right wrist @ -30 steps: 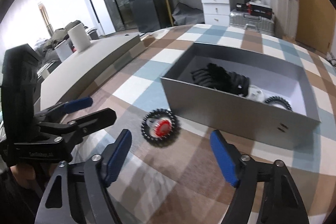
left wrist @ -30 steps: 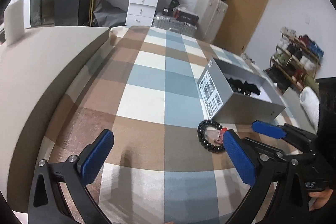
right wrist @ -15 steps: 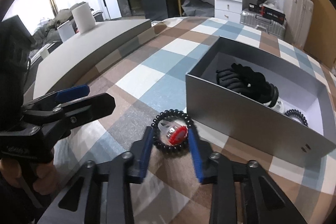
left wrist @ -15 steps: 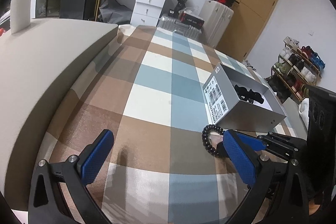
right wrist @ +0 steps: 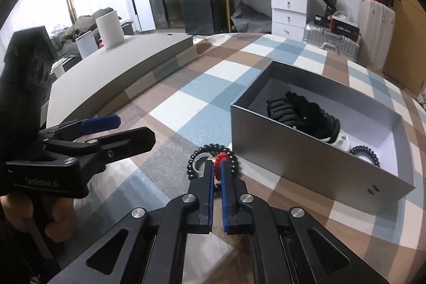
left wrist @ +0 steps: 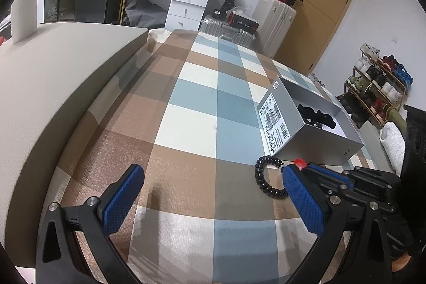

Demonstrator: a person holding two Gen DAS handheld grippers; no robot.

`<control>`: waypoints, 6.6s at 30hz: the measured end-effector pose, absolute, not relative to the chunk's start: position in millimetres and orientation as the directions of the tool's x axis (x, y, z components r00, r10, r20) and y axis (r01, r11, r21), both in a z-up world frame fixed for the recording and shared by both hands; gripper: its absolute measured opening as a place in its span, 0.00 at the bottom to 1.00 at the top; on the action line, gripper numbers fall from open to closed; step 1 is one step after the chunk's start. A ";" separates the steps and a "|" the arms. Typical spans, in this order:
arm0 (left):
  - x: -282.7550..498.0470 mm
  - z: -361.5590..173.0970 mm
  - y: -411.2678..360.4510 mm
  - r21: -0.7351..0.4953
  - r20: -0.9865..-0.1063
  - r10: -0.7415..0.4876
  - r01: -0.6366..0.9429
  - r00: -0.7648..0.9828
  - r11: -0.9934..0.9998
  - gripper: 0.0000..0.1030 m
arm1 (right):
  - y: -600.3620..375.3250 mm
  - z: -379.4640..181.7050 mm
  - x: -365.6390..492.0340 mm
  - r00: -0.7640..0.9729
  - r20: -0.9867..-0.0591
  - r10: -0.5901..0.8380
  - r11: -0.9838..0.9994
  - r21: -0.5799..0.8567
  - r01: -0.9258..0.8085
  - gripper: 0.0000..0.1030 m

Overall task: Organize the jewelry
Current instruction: 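Grasp the red badge inside the bead bracelet with the right tool, then grasp the black coil hair tie with the left tool while the right tool holds the red badge, then carry the coil hair tie and red badge toward the grey box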

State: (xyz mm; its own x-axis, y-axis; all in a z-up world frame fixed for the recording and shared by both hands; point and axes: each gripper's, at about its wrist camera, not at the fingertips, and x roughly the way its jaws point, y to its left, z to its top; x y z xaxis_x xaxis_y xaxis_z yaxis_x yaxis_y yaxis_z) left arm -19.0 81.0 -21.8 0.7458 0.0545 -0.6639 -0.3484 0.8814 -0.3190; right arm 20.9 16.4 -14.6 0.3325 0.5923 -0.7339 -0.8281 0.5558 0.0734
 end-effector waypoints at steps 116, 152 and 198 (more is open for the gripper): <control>34.6 -33.4 34.7 -0.053 -0.790 0.097 -0.225 0.605 0.973 0.53 | -99.0 11.5 42.1 0.468 -0.609 0.641 0.701 0.215 -0.680 0.04; 34.2 -30.4 27.0 -0.041 -0.791 0.064 -0.156 0.609 0.987 0.10 | -99.9 19.7 36.5 0.467 -0.596 0.654 0.688 0.212 -0.694 0.04; 77.0 30.3 -2.8 -0.117 -0.568 -0.061 -0.008 0.821 0.993 0.04 | -107.4 -11.3 43.2 0.466 -0.710 0.528 0.746 0.125 -0.654 0.13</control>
State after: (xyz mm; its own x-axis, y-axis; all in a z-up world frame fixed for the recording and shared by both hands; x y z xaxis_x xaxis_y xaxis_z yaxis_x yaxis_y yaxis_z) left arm 77.0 -2.8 30.3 0.8208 -0.0608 -0.5679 -0.0076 0.9931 -0.1172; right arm 43.2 -107.4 -11.3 0.4657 0.5277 -0.7104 -0.6543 0.7458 0.1251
